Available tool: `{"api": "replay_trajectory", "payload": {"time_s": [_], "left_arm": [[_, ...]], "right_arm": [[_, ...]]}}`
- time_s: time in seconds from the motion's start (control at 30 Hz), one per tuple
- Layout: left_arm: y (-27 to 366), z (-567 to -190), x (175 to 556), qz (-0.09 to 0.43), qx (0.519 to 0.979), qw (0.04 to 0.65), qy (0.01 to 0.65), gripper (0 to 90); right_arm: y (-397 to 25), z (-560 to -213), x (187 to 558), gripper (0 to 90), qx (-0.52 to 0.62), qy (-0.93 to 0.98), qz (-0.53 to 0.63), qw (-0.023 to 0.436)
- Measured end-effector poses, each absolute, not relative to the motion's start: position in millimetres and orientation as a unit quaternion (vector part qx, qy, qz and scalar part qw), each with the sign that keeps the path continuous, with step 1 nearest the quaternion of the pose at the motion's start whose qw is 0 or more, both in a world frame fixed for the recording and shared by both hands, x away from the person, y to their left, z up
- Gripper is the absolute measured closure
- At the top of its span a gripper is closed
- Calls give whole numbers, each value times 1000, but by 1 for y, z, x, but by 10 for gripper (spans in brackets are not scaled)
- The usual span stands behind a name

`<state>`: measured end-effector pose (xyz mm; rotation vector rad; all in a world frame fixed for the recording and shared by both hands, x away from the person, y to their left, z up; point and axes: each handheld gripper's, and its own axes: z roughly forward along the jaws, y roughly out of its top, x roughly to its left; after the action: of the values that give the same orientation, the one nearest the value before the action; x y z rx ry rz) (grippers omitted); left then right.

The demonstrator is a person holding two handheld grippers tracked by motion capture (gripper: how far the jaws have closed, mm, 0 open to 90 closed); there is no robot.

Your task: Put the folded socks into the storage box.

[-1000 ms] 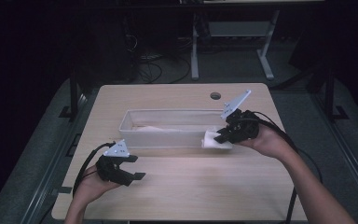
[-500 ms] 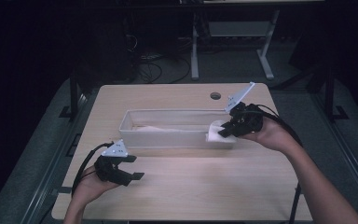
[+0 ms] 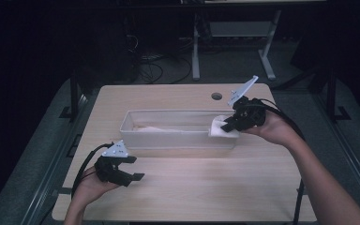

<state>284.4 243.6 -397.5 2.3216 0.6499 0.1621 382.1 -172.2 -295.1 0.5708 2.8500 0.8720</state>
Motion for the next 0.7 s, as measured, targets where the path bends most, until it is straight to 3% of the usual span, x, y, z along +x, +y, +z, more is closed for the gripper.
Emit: {"api": "replay_trajectory", "payload": {"time_s": [0.7], "left_arm": [[247, -397, 285, 64, 896, 357, 256, 296]], "right_arm": [[-180, -294, 410, 750, 202, 936, 284, 51]]}}
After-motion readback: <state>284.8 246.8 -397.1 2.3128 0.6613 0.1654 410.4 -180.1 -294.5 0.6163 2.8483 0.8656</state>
